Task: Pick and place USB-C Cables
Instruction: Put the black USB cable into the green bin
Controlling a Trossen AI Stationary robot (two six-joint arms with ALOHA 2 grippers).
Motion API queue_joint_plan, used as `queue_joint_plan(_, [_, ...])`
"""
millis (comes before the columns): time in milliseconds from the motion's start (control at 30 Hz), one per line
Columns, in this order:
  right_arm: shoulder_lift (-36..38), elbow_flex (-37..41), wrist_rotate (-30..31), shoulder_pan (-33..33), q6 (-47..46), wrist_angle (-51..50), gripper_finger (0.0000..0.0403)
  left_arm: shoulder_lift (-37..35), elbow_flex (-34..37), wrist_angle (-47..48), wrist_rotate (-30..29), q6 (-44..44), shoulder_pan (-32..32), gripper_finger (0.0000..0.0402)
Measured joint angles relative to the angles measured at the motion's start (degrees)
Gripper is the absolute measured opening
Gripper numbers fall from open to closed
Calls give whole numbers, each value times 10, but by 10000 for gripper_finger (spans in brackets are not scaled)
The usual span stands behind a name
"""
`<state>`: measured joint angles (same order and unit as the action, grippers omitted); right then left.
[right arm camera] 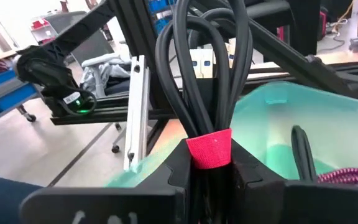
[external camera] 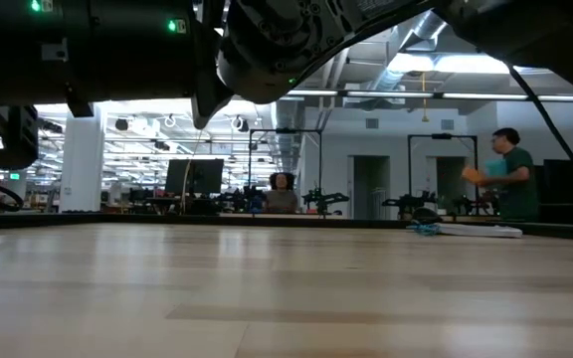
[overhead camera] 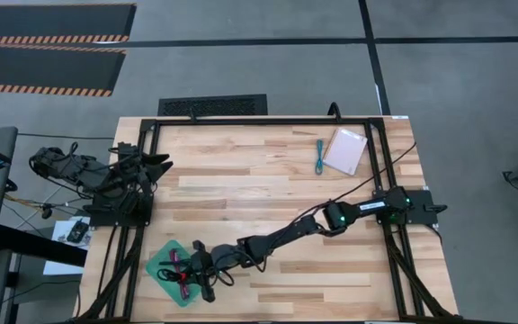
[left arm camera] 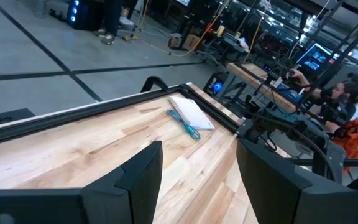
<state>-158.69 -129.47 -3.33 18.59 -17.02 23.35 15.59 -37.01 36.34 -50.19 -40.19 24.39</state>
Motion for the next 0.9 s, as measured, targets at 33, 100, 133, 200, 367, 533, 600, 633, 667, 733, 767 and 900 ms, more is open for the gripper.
queue_joint_plan(33, [0,0,1,0,-1,0,70,0,0,0,0,0,0,194])
queue_joint_plan(100, [0,0,2,0,-4,0,83,0,0,2,0,0,0,194])
queue_joint_plan(133, [0,0,2,0,-9,0,89,0,0,2,0,-1,0,194])
queue_joint_plan(200, [1,0,2,0,-14,0,101,0,0,2,0,-1,0,194])
queue_joint_plan(367, [1,0,2,0,-14,-1,120,0,0,2,0,-1,0,194])
queue_joint_plan(533, [1,0,3,-1,-14,-1,128,0,0,2,0,-1,0,194])
queue_joint_plan(600, [1,0,7,-1,-14,-2,130,0,0,2,0,-1,0,194])
queue_joint_plan(633, [1,0,12,-1,-14,-2,131,0,0,2,0,-1,0,194])
queue_joint_plan(667, [1,0,18,-1,-14,-3,133,0,0,2,0,-1,0,194])
queue_joint_plan(733, [1,0,21,-2,-14,-3,137,0,0,3,0,-1,0,194])
queue_joint_plan(767, [1,0,21,-2,-14,-4,140,0,0,3,0,-1,0,194])
queue_joint_plan(900, [1,0,21,-3,-14,-4,156,0,0,3,0,-1,0,194])
